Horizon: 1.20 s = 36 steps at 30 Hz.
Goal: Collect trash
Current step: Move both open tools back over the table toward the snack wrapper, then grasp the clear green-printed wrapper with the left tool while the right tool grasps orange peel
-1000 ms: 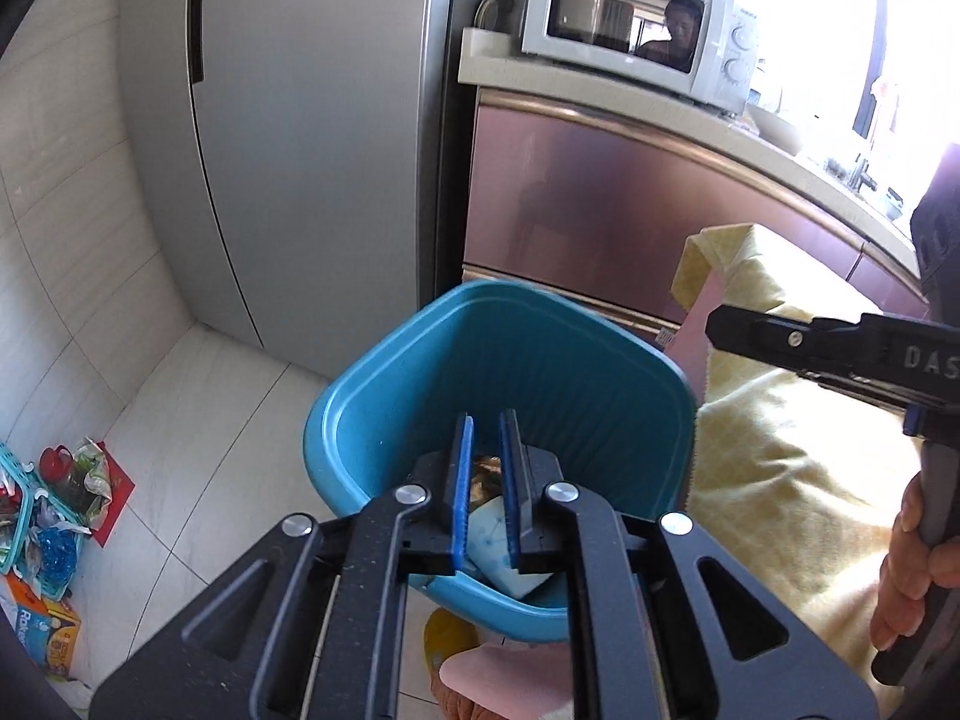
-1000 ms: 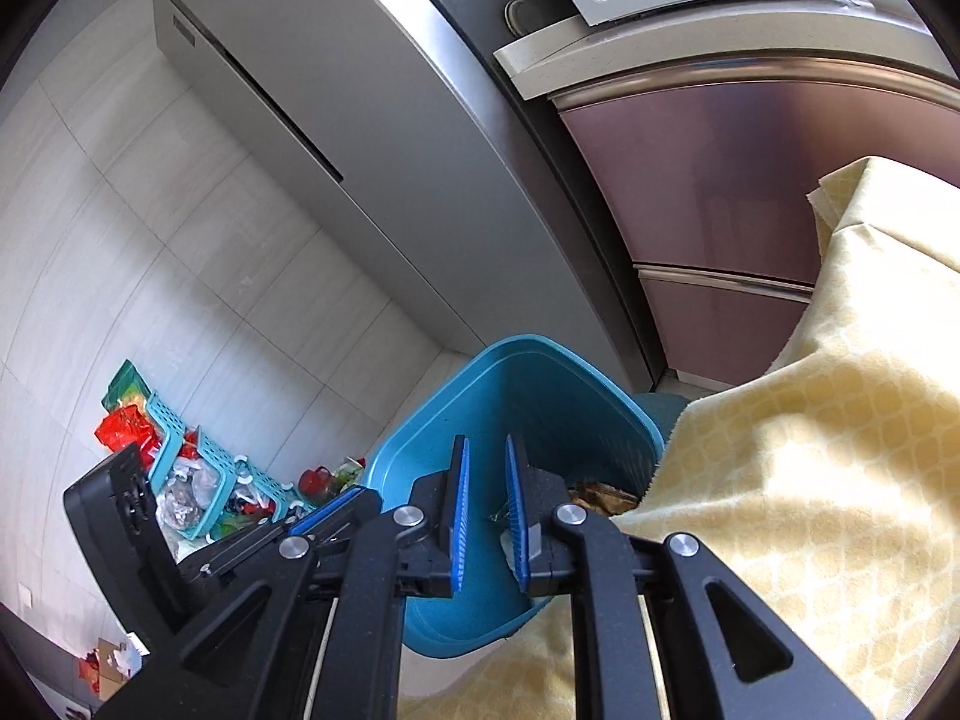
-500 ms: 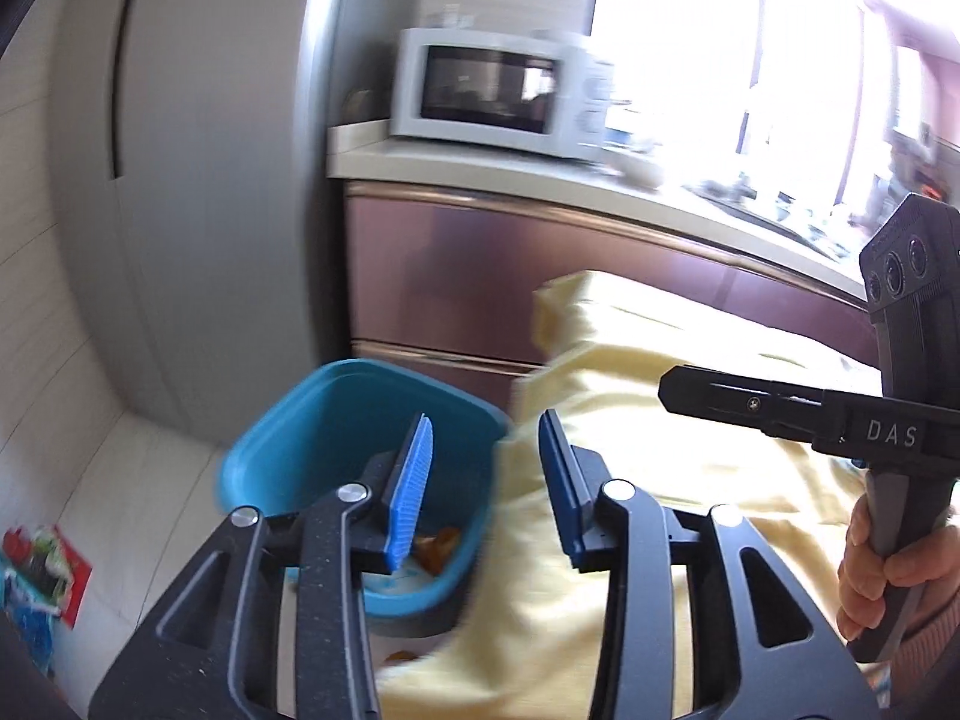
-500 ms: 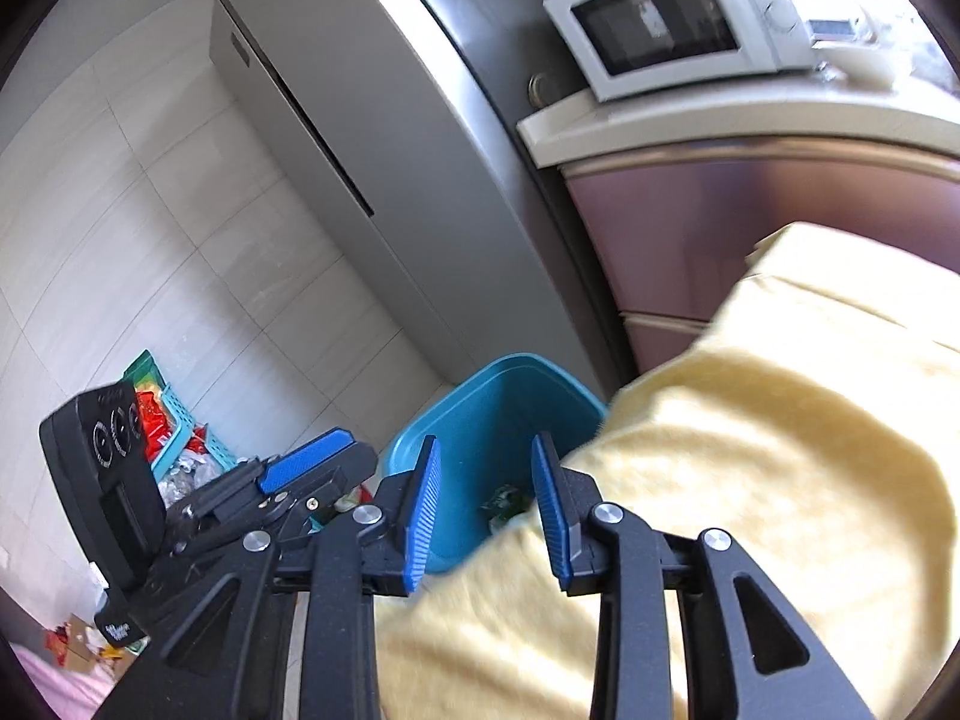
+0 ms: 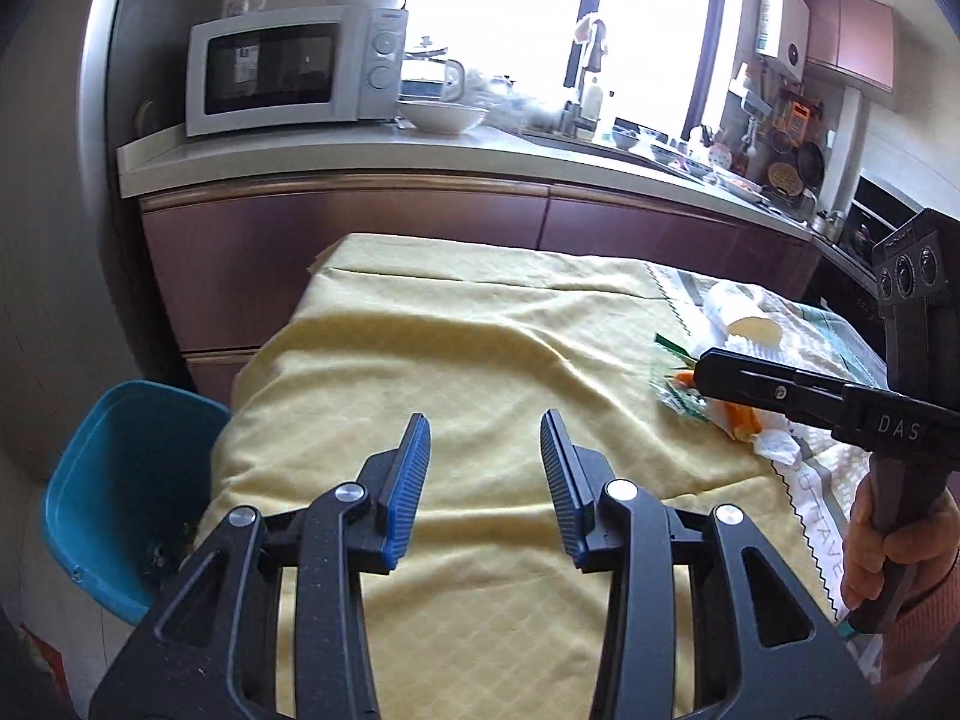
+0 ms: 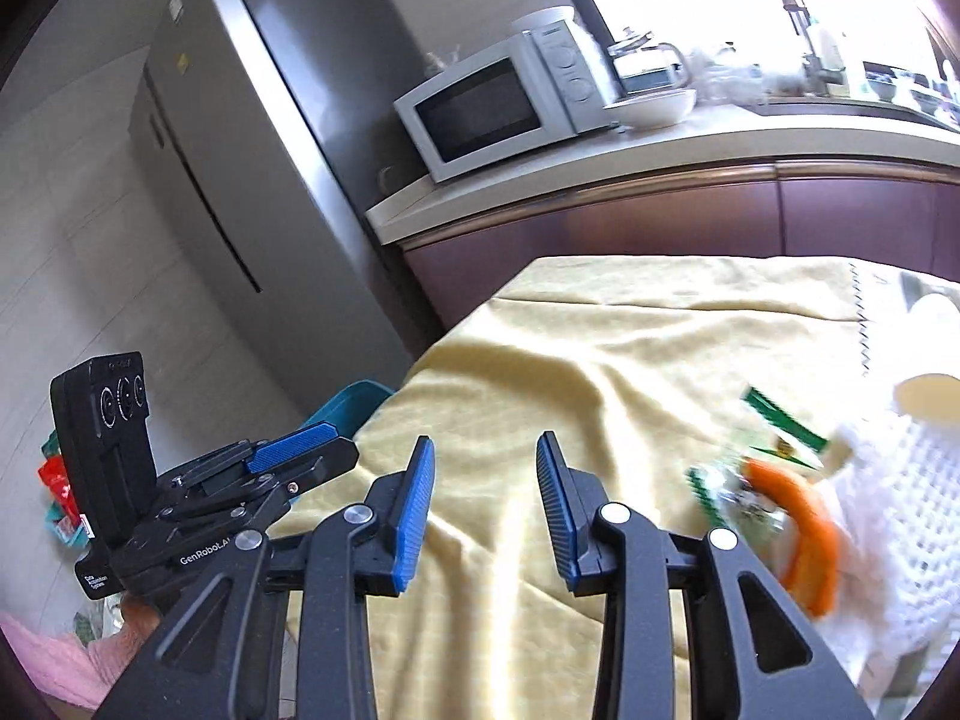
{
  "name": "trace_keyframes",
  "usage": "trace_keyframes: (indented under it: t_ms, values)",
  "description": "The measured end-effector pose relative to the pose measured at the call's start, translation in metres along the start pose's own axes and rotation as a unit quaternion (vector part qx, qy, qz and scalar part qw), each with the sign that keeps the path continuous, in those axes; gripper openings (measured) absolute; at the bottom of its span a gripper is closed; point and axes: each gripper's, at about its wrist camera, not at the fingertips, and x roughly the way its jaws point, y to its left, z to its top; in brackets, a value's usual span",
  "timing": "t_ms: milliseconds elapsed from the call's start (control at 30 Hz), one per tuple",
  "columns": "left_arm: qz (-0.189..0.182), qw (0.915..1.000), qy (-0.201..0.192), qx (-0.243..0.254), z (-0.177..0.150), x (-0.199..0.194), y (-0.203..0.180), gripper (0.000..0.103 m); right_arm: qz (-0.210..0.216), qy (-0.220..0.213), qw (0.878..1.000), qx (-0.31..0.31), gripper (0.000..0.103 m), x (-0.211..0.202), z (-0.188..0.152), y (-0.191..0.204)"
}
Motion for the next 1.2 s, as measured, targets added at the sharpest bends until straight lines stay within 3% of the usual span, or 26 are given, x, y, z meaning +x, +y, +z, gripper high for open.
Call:
trace_keyframes:
  t_ms: [400, 700, 800, 933, 1000, 1067, 1200]
  values:
    - [-0.084, 0.9918, 0.064, 0.073, 0.015, 0.079, -0.098, 0.043, -0.093, -0.052, 0.991, 0.082, 0.034, -0.064, -0.024, -0.086]
    - [-0.093, 0.9866, 0.113, 0.072, 0.027, 0.130, -0.126, 0.046, -0.119, -0.076, 0.981, 0.132, 0.039, -0.089, -0.038, -0.127]
    - [-0.095, 0.9846, 0.132, 0.064, 0.027, 0.143, -0.128, 0.042, -0.112, -0.074, 0.983, 0.122, 0.039, -0.087, -0.038, -0.125]
    - [-0.099, 0.9821, 0.152, 0.050, 0.025, 0.157, -0.127, 0.023, -0.090, -0.072, 0.988, 0.103, 0.039, -0.082, -0.033, -0.113]
    - [-0.100, 0.9827, 0.149, 0.046, 0.026, 0.157, -0.126, 0.021, -0.077, -0.066, 0.991, 0.091, 0.039, -0.076, -0.030, -0.107]
    - [-0.097, 0.9838, 0.144, 0.044, 0.027, 0.156, -0.124, 0.007, -0.067, -0.055, 0.993, 0.077, 0.039, -0.067, -0.028, -0.100]
    - [-0.094, 0.9862, 0.129, 0.043, 0.030, 0.144, -0.121, 0.005, -0.057, -0.035, 0.996, 0.059, 0.039, -0.049, -0.024, -0.090]
